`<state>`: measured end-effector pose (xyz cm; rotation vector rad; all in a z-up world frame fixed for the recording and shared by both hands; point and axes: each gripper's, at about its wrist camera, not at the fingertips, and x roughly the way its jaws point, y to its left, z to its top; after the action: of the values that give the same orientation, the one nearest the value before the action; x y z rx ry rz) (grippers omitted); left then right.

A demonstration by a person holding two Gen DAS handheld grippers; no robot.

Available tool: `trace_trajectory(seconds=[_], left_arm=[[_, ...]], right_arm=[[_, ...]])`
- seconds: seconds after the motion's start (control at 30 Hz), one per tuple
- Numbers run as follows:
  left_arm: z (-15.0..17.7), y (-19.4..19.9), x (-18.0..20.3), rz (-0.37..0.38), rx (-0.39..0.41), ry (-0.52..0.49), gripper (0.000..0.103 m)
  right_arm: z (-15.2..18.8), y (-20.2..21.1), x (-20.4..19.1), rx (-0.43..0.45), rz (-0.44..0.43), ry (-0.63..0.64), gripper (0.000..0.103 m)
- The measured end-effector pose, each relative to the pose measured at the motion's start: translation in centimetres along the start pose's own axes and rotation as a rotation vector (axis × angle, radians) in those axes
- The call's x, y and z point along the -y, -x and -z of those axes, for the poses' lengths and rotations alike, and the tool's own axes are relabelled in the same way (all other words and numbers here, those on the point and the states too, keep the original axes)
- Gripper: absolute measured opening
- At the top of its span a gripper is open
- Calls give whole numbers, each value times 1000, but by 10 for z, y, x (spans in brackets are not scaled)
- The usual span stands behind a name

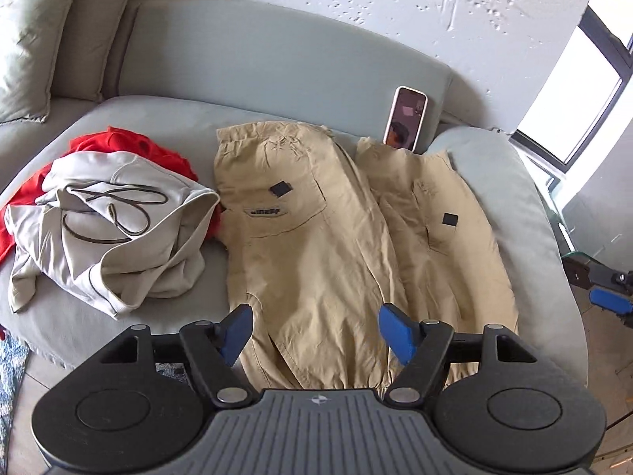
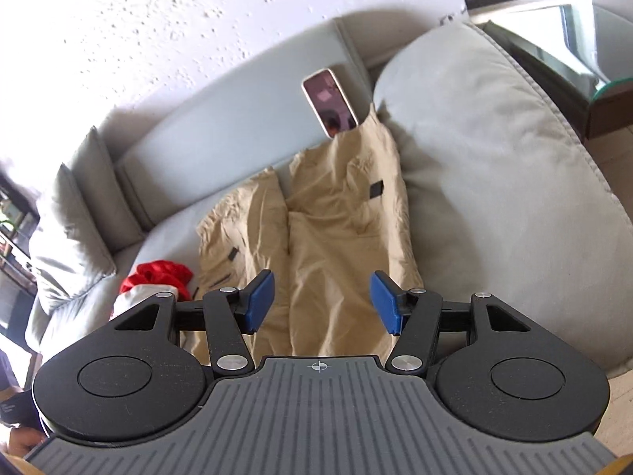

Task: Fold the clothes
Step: 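Lay the pants flat on the sofa and open both grippers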

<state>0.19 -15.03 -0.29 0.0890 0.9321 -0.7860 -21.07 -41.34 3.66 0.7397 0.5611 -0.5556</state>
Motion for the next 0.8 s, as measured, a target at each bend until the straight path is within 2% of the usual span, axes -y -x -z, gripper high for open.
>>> trace_trajectory(seconds=[0.13,0.47,0.57,0.8], left_arm=[[5,-3,-4,-7,-22,18,69],[8,6,-20,-16,1,63,70],[-2,17,-24,-12,61,60,70],[-50,62,-28,-21,316,28,74]], right_arm=[[1,-1,-1,-15,-1,-9,60],[1,2,-16,-7,-18,10,60],[-9,8,-30,14,-31,58,60],[-53,35,-85,139,-100,216,60]])
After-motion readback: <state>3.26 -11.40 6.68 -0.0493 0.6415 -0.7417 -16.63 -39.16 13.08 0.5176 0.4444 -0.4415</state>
